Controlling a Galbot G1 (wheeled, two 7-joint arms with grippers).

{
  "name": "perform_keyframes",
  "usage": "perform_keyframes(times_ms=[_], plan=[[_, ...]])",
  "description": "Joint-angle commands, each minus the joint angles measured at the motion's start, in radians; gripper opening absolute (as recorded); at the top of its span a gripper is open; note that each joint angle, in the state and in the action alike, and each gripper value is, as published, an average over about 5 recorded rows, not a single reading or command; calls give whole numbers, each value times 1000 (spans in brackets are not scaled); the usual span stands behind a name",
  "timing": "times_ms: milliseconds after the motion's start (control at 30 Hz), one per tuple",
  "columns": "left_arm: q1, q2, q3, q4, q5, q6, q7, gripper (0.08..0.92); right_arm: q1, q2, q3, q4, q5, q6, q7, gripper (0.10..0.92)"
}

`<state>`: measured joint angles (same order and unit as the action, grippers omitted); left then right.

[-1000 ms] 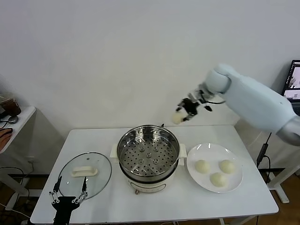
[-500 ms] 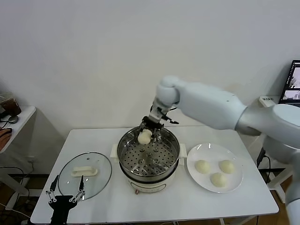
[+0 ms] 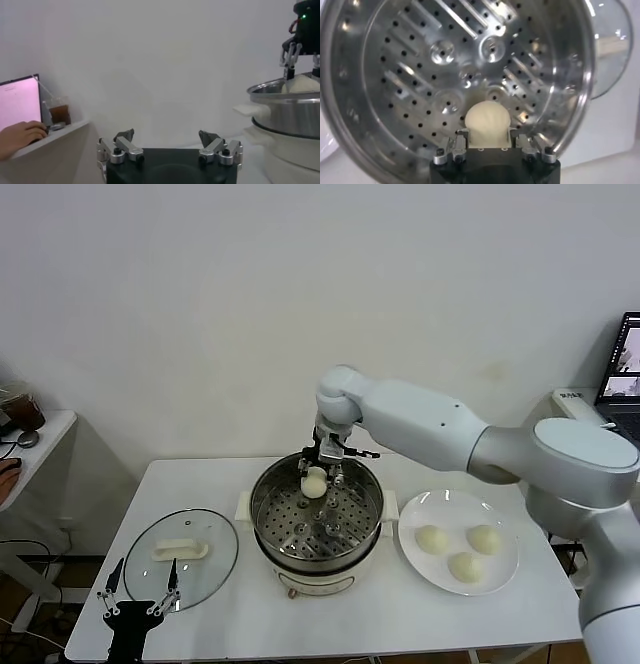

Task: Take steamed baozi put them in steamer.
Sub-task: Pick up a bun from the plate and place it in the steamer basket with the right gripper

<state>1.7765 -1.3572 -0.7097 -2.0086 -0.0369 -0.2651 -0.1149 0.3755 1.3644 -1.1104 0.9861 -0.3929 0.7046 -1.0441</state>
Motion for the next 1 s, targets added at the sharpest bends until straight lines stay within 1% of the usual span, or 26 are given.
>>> perform_keyframes(times_ms=[33,233,333,433,600,667,767,833,933,1000], plan=[[0,0,0,0,1,0,0,823,-34,27,32,-68,-124,81,37,495],[0,1,-5,2,0,0,0,823,-39,46,51,-97,-116,89,54,506],[1,1,-8,2,0,-1,0,823,-37,44,49,-91,-87,85,61,536],[2,1,-9,2,0,-1,-1,823,-25,32,37,-74,-32,74,59,598],[1,1,-9,-1,0,-1,-1,823,26,-16,11,5,98,16,19,737],[1,1,-9,-2,0,-1,0,823,67,-56,-8,68,183,-51,-20,784],[-1,2,-8,-2,0,-1,0,823,149,-152,-43,202,336,-274,-82,817],[-2,4,-8,-3,-1,-1,0,823,205,-232,-67,289,422,-444,-114,821],[-6,10,-9,-4,-5,0,1,823,266,-353,-101,382,496,-616,-150,823],[-9,15,-10,-5,-8,0,2,823,289,-436,-121,437,521,-728,-162,823]])
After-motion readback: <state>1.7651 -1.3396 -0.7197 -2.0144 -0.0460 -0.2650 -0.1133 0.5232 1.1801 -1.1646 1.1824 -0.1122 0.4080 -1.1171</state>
